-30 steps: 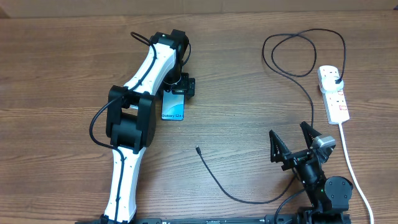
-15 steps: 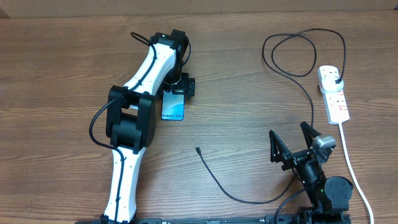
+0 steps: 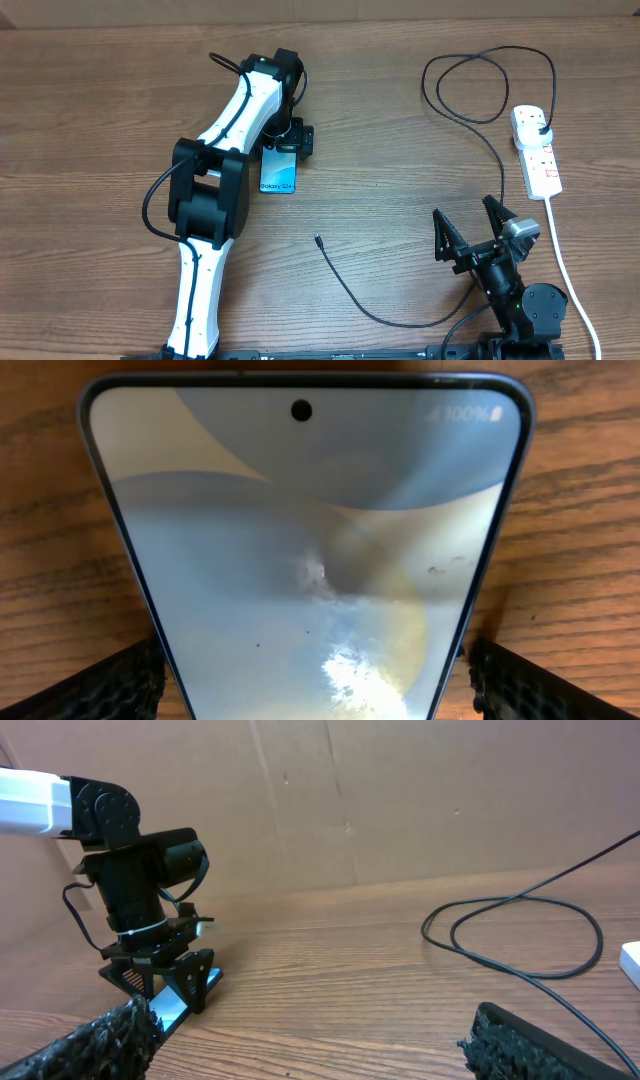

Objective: Plug charger to phone and switch on socket

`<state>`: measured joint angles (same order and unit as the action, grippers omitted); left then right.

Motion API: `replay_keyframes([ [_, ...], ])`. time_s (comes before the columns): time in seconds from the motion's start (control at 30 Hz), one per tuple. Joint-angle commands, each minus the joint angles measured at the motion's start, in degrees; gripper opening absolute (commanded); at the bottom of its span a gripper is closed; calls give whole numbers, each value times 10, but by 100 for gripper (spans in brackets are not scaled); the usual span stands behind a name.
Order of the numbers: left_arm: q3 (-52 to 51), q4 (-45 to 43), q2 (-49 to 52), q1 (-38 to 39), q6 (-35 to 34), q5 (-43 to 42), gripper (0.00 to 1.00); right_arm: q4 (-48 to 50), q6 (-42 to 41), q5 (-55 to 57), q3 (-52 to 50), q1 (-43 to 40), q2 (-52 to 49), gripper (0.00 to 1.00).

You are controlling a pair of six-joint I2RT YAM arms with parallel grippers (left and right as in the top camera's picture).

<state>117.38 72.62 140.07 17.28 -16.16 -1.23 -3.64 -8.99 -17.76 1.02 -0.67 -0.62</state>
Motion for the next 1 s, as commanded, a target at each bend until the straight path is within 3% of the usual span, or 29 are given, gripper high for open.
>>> replay_keyframes([
  [0.0,-36,-27,27,0,7,-18,100,3,1,1,-5,3,5,100],
  [0.47,-57,-32,27,0,8,-20,100,3,1,1,-5,3,5,100],
  [0.53,-57,-24,27,1,7,-20,92,3,1,1,-5,3,5,100],
  [0.73,-56,-22,27,2,7,-16,82,3,1,1,-5,3,5,100],
  [0.97,-56,-29,12,-3,-1,-16,82,3,1,1,-5,3,5,100],
])
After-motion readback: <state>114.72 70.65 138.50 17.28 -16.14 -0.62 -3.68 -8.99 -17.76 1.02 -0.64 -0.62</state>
